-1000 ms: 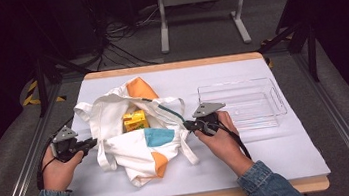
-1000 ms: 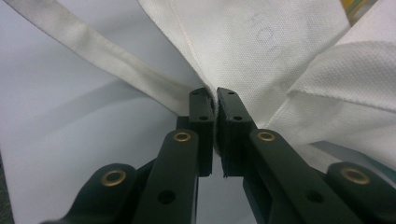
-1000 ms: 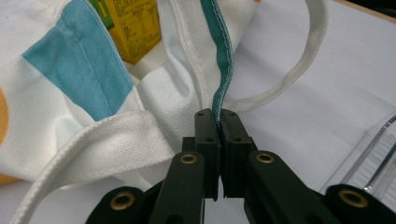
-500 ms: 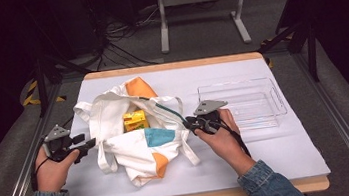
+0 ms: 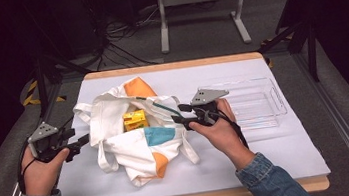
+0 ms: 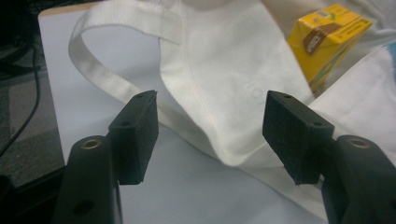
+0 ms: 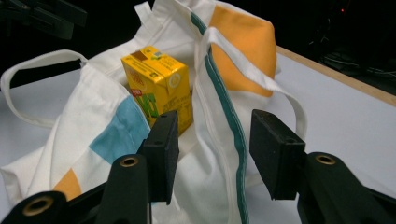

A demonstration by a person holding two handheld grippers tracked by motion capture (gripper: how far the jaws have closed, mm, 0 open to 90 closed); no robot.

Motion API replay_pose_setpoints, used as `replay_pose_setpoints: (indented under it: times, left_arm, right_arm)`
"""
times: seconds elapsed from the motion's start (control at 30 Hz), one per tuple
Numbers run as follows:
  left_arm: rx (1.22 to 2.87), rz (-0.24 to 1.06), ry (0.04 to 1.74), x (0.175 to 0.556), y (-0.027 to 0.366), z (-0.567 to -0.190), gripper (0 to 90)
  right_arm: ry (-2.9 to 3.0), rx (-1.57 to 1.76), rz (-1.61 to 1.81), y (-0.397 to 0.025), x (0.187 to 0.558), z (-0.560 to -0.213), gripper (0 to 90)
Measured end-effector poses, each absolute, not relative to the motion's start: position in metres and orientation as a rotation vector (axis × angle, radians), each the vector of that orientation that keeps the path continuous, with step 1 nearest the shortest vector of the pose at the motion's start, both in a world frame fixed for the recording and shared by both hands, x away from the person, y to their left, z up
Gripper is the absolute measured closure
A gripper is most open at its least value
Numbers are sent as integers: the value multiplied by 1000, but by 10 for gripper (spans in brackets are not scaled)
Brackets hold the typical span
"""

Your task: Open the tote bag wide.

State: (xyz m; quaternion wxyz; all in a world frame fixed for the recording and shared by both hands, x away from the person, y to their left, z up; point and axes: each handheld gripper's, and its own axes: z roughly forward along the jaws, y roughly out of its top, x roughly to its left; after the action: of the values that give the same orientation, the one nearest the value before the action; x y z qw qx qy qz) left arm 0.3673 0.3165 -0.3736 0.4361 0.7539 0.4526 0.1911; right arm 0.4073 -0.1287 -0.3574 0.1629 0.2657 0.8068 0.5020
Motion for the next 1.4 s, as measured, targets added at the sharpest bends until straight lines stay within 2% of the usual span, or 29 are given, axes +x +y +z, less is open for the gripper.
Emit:
replay_pose_setpoints:
  times: [0.13, 0.27, 0.53, 0.83, 0.9, 1.03, 1.4]
  left_arm:
    - [1846, 492, 1094, 359, 316, -363, 297]
    - [1821, 501, 1063, 354, 316, -358, 275]
    - [1815, 517, 1060, 345, 317, -355, 278]
    - [1807, 521, 1070, 343, 322, -355, 278]
    - [1806, 523, 1067, 343, 322, -355, 278]
    - [1809, 521, 1062, 344, 321, -355, 278]
    - [1814, 522, 1052, 345, 317, -355, 283]
  right_arm:
    - [2302, 724, 1474, -123, 416, -349, 472]
    - [2309, 660, 1527, -114, 428, -340, 454]
    - [2342, 579, 1513, -86, 450, -328, 475]
    - [2369, 555, 1506, -60, 471, -335, 510]
    - [2383, 557, 1489, -58, 475, -339, 549]
    - [2403, 582, 1410, -61, 481, -345, 814]
    - [2489, 702, 1233, -64, 498, -372, 842]
